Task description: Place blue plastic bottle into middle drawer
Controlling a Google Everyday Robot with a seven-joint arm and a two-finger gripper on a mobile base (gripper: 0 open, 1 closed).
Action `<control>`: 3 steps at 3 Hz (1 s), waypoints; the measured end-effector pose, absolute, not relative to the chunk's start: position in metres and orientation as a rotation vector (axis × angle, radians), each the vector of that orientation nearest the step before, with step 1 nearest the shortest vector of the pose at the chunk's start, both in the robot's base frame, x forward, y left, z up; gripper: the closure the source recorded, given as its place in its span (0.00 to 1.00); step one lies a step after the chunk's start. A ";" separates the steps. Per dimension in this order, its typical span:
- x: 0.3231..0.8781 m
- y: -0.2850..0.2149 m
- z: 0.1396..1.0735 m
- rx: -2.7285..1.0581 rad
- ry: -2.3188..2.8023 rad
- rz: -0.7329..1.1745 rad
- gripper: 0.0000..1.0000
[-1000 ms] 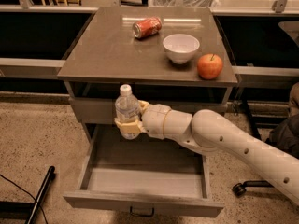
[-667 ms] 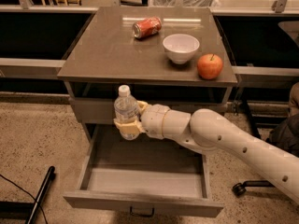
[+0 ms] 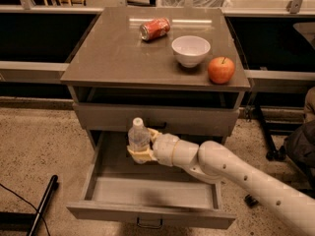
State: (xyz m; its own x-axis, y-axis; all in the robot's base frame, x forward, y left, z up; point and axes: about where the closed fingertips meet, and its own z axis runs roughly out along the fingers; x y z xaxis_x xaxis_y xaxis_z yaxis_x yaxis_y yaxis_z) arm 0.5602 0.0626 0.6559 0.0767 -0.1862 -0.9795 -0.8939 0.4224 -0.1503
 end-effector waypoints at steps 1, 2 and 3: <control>0.556 0.068 0.620 -0.983 1.436 0.781 1.00; 0.556 0.068 0.620 -0.984 1.435 0.781 1.00; 0.559 0.085 0.604 -1.095 1.359 0.789 1.00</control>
Offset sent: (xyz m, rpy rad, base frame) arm -0.0043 0.0048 -0.0349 0.0544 0.0514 0.0060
